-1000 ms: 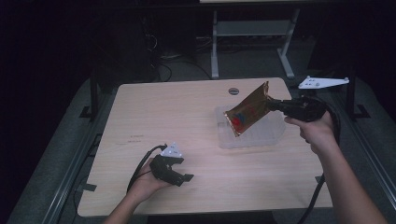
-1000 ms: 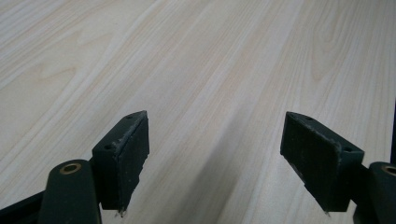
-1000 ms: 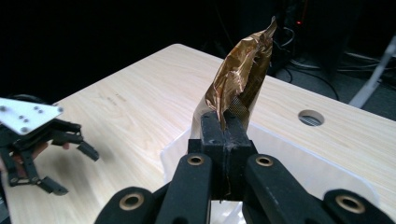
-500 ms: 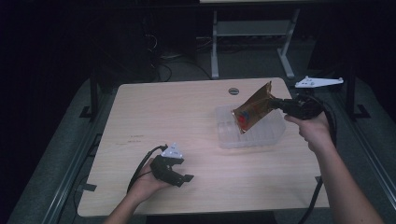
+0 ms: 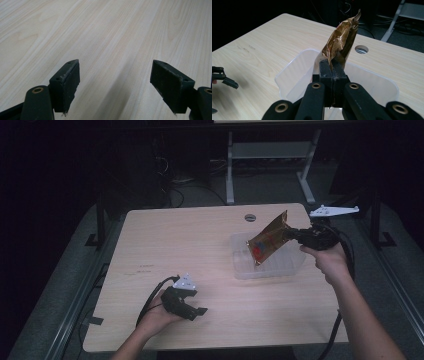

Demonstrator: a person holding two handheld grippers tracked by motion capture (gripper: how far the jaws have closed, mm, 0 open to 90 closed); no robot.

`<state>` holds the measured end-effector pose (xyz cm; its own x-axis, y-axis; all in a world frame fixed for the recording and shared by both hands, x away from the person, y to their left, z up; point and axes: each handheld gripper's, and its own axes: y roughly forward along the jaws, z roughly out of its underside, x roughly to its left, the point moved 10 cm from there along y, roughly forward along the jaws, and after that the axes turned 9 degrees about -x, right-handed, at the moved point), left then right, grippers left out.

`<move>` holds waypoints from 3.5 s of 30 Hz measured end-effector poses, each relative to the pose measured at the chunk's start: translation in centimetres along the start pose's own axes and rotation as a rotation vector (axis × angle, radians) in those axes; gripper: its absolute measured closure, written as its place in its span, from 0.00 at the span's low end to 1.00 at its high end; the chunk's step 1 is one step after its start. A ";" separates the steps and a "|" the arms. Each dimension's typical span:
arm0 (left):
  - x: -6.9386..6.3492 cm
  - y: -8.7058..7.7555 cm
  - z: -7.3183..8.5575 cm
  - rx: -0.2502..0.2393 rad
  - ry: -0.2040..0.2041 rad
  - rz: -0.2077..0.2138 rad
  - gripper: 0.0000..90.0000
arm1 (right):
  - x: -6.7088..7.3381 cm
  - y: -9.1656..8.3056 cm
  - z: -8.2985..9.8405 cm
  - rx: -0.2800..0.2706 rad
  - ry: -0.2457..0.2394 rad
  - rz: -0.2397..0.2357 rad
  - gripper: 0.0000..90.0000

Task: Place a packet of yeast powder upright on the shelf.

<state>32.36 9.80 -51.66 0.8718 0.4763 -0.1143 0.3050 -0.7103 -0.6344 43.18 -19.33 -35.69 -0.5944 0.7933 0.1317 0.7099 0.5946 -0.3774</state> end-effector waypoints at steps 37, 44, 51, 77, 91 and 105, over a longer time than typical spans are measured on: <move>-0.2 0.2 0.2 0.016 0.006 0.010 0.26 | 2.8 3.8 1.5 0.087 -0.005 -0.068 0.97; -0.3 0.2 0.3 0.017 -0.004 0.013 0.26 | 3.3 5.0 1.7 0.105 -0.005 -0.073 0.97; -0.2 0.1 0.3 0.013 0.001 0.010 0.26 | 3.4 5.6 1.9 0.099 0.009 -0.078 0.84; 0.5 -0.7 0.0 -0.011 -0.025 -0.004 0.26 | 3.7 2.4 3.9 0.058 -0.049 -0.133 0.36; 0.7 -2.6 0.6 -0.033 -0.022 -0.025 0.26 | 4.3 0.6 7.2 0.038 -0.068 -0.157 0.32; 0.5 -4.5 2.9 -0.031 -0.054 -0.053 0.26 | 4.6 -1.1 13.2 0.120 -0.089 -0.139 0.29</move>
<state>30.33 14.71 -51.06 0.8326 0.5401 -0.1224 0.3626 -0.6986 -0.6168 34.70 -18.07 -46.76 -0.7188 0.6864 0.1105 0.5714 0.6738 -0.4686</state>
